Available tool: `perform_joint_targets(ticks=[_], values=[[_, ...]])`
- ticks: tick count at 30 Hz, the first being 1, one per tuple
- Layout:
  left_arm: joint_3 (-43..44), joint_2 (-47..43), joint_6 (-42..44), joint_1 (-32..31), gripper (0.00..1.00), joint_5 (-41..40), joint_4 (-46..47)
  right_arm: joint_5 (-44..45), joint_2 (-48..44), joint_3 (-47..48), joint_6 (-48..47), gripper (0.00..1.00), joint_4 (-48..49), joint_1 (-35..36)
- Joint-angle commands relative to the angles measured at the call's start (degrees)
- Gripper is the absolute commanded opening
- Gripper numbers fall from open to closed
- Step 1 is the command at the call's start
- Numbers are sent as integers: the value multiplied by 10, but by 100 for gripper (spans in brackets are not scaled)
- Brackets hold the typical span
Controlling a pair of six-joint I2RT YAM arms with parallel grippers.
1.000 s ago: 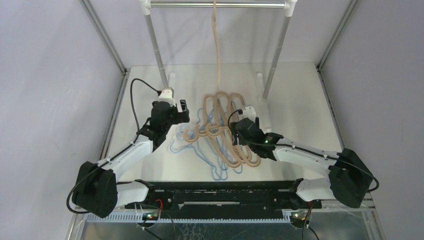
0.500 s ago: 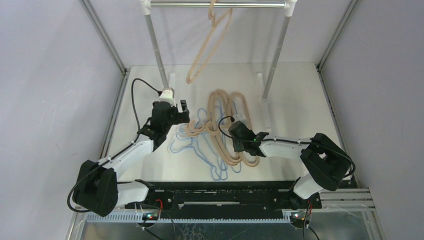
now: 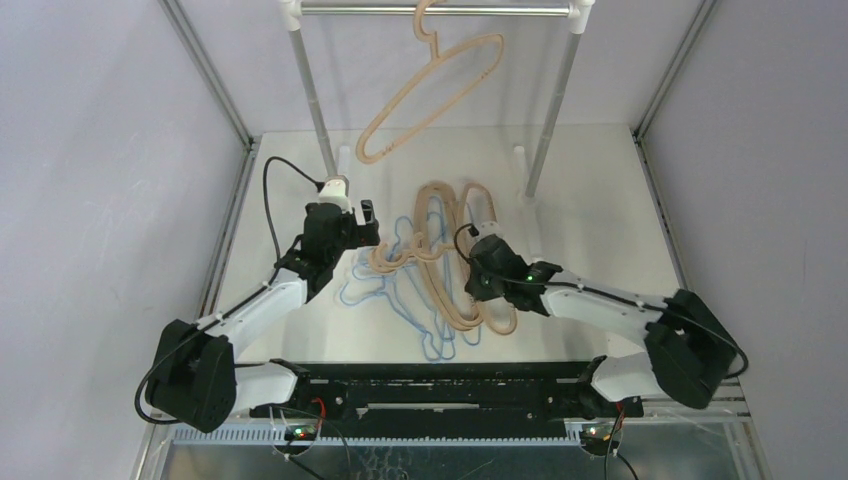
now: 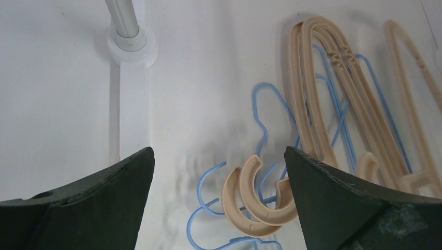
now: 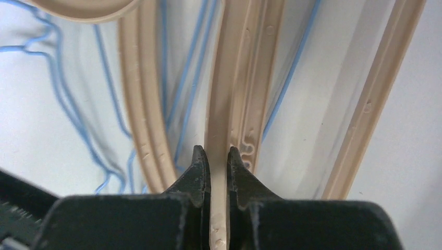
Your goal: Organize the hangers
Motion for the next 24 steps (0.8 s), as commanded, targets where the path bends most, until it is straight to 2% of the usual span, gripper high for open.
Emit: perform_joint_targets(ticks=[1,4,8,14,20,24], values=[[0,-2,2,-2,99,-6,22,-57,-85,28,-3,0,-11,-17],[-1,-3,2,-2,100,-6,21,-132,-133,43,8,0,4,-58],[-1,-2,1,-2,100,-7,21,-244,-195,45,64,0,89,-145],[-1,-1,-2,-2,100,-4,21,-210,-200,115,70,0,161,-163],[-2,-8,1,-2,99,-12,19,-284,-145,190,111,0,244,-195],[-2,-8,3,-2,99,-15,18,-297,-137,207,145,0,301,-226]])
